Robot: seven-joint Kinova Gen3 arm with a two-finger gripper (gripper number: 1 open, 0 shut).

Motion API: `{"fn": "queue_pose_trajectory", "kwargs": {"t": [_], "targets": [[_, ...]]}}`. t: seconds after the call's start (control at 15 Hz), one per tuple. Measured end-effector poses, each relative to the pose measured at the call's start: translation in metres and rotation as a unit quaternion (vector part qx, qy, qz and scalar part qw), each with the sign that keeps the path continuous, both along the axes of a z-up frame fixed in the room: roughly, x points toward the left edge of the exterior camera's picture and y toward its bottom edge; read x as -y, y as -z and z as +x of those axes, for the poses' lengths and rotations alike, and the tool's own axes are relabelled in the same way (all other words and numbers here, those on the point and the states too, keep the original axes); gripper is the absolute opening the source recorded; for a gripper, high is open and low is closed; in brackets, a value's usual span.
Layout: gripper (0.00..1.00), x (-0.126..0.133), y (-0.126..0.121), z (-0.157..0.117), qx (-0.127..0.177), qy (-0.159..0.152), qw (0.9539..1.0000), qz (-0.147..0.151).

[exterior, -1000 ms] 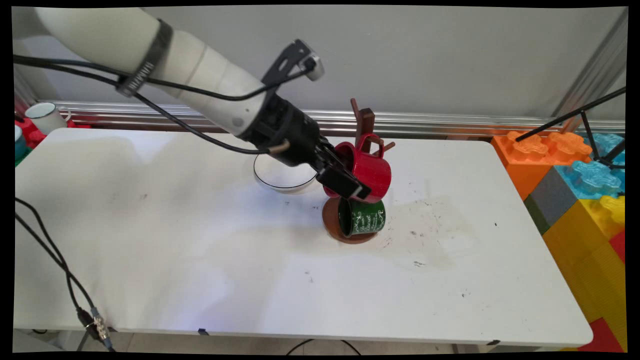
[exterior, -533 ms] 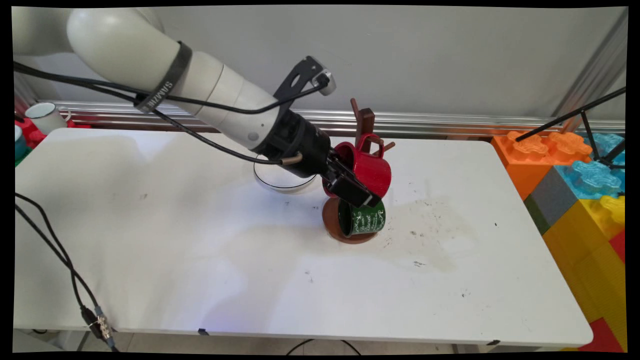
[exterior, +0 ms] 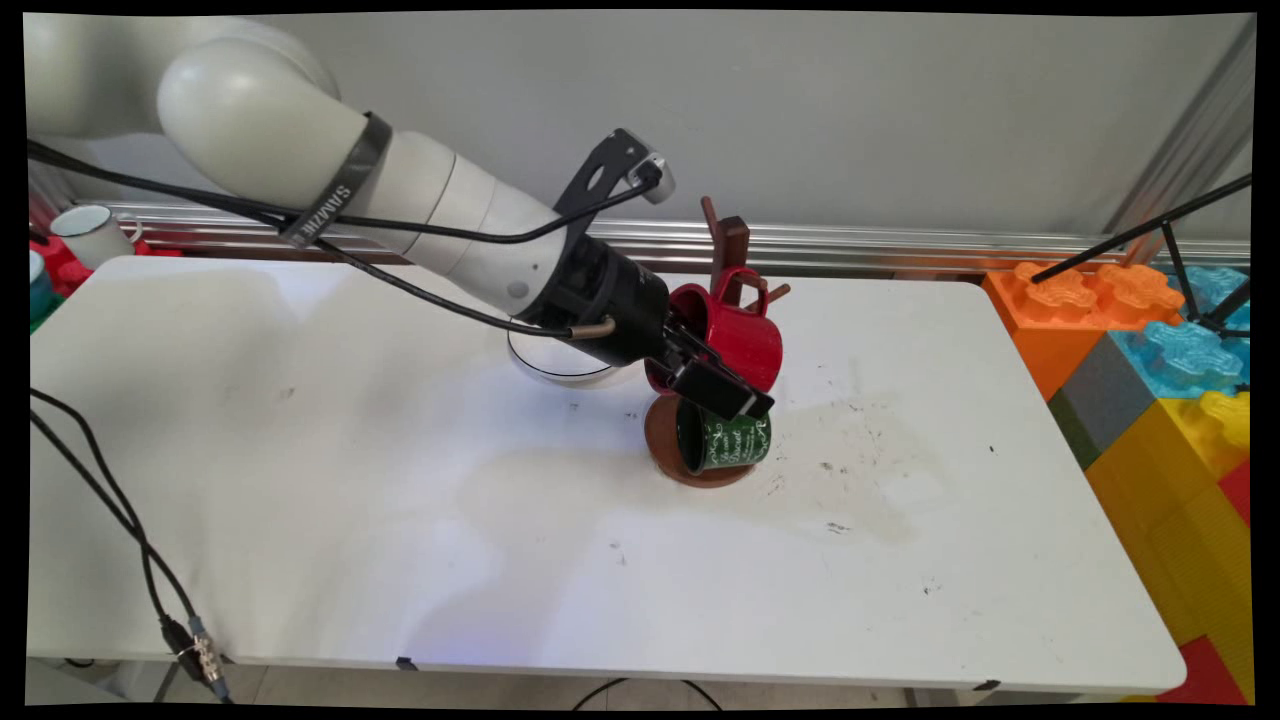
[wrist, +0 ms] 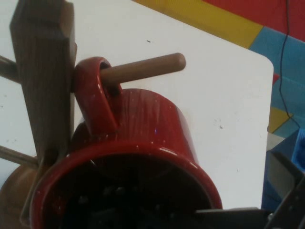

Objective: Pick up the red mug from the rack, then place the picked object on the table

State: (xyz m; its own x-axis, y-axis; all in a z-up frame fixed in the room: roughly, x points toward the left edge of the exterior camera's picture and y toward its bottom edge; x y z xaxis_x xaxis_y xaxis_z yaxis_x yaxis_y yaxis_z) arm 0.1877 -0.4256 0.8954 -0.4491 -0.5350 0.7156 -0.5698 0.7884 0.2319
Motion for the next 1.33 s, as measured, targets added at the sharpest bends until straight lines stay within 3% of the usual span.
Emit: {"fn": "queue_pose_trajectory", "kwargs": {"t": [0.07, 0.13, 1.33], "targets": [[1.0, 0.0, 0.002, 0.0, -0.004, -0.002, 1.0, 0.0], [0.0, 0.001, 0.003, 0.0, -0.006, -0.004, 1.0, -0.001], [0.0, -0.004, 0.01, 0.003, -0.037, -0.019, 0.9991, -0.007]]}}
